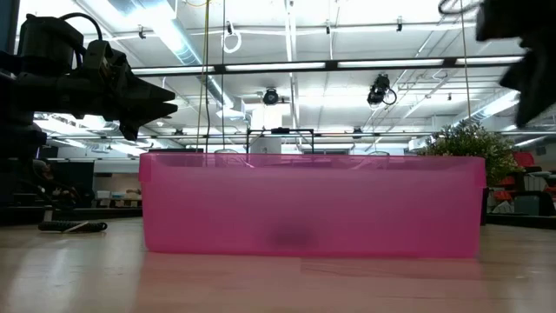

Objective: Sort spring keychains
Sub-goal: Put the yellow spring keychain into the transparent bin

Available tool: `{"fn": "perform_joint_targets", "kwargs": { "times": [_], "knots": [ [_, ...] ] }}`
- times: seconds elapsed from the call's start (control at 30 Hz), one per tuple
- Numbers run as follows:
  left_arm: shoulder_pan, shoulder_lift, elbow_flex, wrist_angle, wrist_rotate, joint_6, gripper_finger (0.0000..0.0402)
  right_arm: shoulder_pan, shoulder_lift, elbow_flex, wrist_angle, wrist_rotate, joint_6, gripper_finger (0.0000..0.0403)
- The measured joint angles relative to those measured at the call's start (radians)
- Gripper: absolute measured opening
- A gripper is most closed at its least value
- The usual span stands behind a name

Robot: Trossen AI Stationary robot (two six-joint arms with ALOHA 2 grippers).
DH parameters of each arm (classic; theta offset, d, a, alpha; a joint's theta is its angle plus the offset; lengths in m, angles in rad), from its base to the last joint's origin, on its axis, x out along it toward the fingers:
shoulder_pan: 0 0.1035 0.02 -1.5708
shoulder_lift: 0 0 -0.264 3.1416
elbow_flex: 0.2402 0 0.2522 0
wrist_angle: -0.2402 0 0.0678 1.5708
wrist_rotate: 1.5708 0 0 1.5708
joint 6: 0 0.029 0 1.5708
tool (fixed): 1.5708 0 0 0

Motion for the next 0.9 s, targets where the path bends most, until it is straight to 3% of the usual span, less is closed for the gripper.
{"fn": "perform_joint_targets", "kwargs": {
  "times": [0.13, 0.3, 0.43, 0.7, 0.9],
  "knots": [
    [0.0, 0.0, 0.0, 0.0, 0.0, 0.0, 0.0154, 0.016, 0.055, 0.0, -0.12, -0.024, 0.137, 0.01],
    [0.0, 0.0, 0.0, 0.0, 0.0, 0.0, 0.0154, 0.017, 0.106, -0.035, -0.119, -0.028, 0.188, 0.0085],
    [0.0, 0.0, 0.0, 0.0, 0.0, 0.0, 0.0154, 0.014, 0.129, -0.086, -0.09, -0.103, 0.235, 0.0079],
    [0.0, 0.0, 0.0, 0.0, 0.0, 0.0, 0.0154, 0.013, 0.131, -0.255, 0.083, -0.147, 0.246, 0.0077],
    [0.0, 0.0, 0.0, 0.0, 0.0, 0.0, 0.0154, -0.05, 0.116, -0.383, 0.254, -0.202, 0.242, 0.0077]
  ]
}}
